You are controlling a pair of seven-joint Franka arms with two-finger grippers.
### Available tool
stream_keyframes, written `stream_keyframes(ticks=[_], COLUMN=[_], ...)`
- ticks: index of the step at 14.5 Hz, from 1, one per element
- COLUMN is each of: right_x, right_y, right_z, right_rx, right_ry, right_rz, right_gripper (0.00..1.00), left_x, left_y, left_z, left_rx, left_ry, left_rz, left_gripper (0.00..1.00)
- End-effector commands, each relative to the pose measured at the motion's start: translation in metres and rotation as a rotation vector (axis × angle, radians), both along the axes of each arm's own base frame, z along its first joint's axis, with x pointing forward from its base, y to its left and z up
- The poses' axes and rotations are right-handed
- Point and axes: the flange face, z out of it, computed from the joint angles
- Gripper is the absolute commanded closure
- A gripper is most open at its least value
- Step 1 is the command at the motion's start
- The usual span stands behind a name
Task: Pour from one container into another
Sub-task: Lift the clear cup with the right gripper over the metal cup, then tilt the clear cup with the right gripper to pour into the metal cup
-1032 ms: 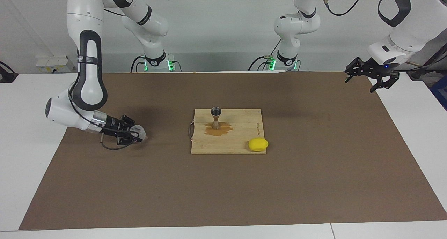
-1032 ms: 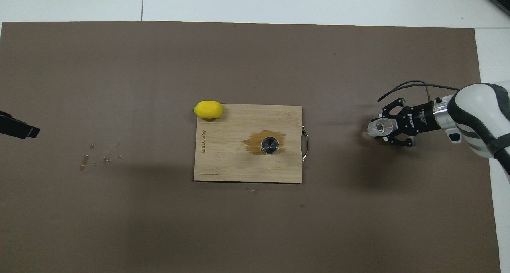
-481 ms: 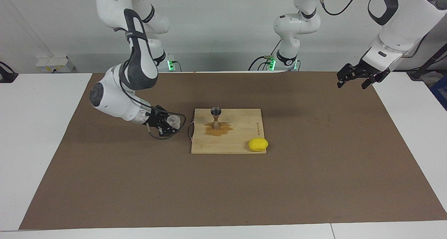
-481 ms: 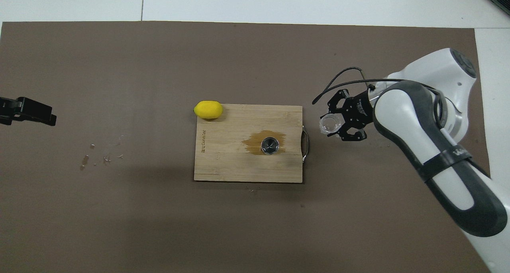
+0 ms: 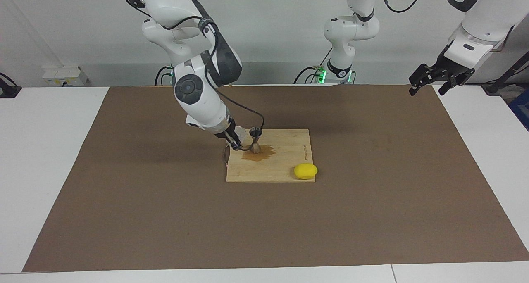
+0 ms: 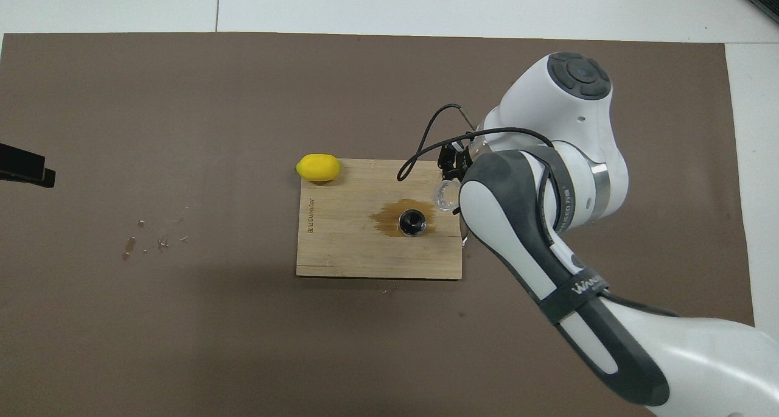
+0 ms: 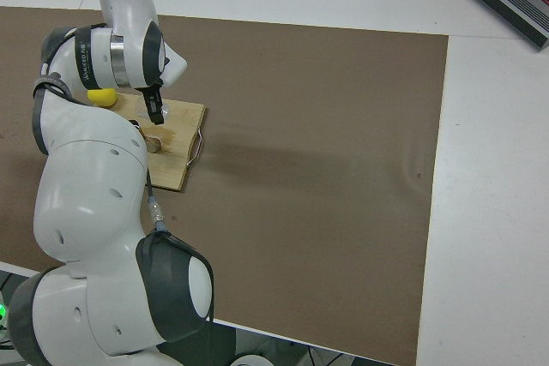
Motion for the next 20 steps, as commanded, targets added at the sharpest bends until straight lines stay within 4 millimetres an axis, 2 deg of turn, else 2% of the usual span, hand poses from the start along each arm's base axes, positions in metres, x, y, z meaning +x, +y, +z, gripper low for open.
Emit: stream_keyframes(ticks=[1, 4, 8, 9, 11, 16, 20], right_x=[0.004, -0.004, -0.02, -0.021, -0.03, -0.04, -0.057], right_y=[0.018, 0.032, 0.062, 0.065, 0.078, 0.088, 0.095], right_z=[0.003, 0.006, 0.009, 0.009, 0.006, 0.007, 0.003], right_rx=[-0.102, -0.19, -0.262, -0.286, -0.324, -0.428, -0.515], right_ry=[-0.004, -0.04, -0.091, -0.108, -0.123, -0.179, -0.22], right_rz=[0.036, 0.103, 0.157, 0.161, 0.2, 0.272, 0.34], right_gripper=[1.0, 1.0, 1.0, 1.0, 1.0, 1.0, 1.0], left_x=[-0.013, -0.012, -0.016, -0.016, -0.016, -0.018, -0.018], left_y=[0.001, -0.007, -0.007, -0.007, -0.01, -0.009, -0.011], left_z=[0.011, -0.006, -0.005, -0.004, -0.012, -0.011, -0.012], left_rx=[0.017, 0.018, 0.018, 0.018, 0.018, 0.018, 0.018], left_ry=[0.008, -0.039, -0.039, -0.036, -0.033, -0.037, -0.033], left_rz=[0.017, 0.005, 0.006, 0.008, 0.003, -0.006, -0.004], left_gripper=[0.0, 0.0, 0.0, 0.0, 0.0, 0.0, 0.0])
